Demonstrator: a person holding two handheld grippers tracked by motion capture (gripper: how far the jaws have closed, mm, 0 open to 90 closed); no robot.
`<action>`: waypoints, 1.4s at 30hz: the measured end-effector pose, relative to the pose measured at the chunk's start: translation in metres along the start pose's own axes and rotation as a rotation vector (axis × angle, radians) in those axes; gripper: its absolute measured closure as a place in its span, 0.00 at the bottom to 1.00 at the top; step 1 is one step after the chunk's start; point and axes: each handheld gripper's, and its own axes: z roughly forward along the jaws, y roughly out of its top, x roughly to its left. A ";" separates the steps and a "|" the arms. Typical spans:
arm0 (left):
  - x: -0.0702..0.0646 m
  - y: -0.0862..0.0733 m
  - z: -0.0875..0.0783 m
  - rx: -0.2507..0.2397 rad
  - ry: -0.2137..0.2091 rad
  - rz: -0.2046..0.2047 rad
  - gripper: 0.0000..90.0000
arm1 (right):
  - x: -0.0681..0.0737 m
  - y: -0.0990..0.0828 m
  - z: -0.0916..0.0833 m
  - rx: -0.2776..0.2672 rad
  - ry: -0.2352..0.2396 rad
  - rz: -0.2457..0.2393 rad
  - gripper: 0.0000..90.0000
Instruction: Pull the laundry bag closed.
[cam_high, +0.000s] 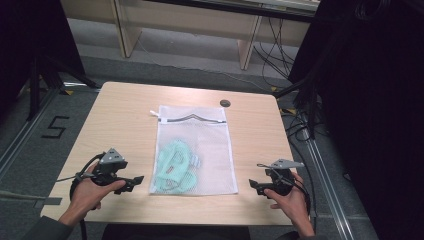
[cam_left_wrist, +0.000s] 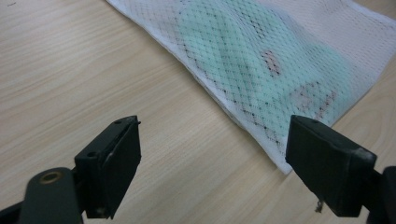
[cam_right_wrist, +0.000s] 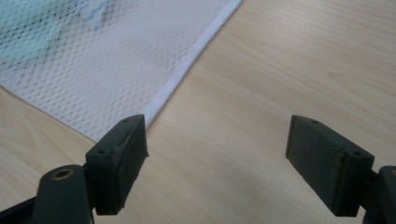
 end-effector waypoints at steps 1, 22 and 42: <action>0.000 0.000 0.000 0.005 0.002 0.004 0.20 | 0.001 0.000 0.000 0.008 0.002 0.014 0.24; -0.011 0.002 0.010 -0.005 -0.032 0.002 0.20 | 0.006 0.004 0.004 -0.003 0.016 -0.043 0.25; -0.045 0.013 0.031 -0.020 -0.124 0.110 0.68 | 0.039 0.039 0.037 -0.003 0.132 -0.258 0.83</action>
